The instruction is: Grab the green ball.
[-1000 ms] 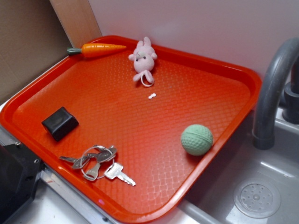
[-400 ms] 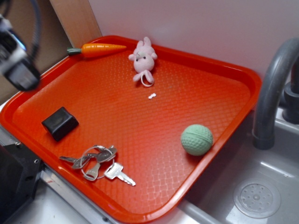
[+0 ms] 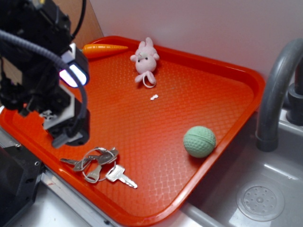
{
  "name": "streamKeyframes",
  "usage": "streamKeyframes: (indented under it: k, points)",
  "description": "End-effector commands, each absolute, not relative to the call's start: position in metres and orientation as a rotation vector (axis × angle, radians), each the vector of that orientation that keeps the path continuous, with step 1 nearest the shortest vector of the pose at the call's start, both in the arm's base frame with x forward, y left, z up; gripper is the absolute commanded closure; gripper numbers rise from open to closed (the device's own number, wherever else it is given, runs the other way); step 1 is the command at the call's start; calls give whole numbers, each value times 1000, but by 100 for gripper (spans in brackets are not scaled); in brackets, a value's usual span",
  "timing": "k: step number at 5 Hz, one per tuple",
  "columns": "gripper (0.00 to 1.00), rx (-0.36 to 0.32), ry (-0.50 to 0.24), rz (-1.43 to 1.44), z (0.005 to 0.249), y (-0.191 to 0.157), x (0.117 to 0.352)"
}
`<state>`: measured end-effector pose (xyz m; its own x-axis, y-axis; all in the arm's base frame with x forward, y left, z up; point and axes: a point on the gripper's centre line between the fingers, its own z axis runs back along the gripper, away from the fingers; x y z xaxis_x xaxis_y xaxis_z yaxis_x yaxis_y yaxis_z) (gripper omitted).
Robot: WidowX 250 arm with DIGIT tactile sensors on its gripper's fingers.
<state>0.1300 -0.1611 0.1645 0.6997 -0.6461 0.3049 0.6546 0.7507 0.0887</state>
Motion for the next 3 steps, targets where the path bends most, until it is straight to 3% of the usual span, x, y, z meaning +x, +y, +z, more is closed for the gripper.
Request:
streamKeyframes:
  k: [1,2,3]
  points:
    - [0,-43,-366,-722,175,-165,128]
    - [0,90,-279,-705,125,-188,176]
    - [0,81,-301,-774,94,-200,210]
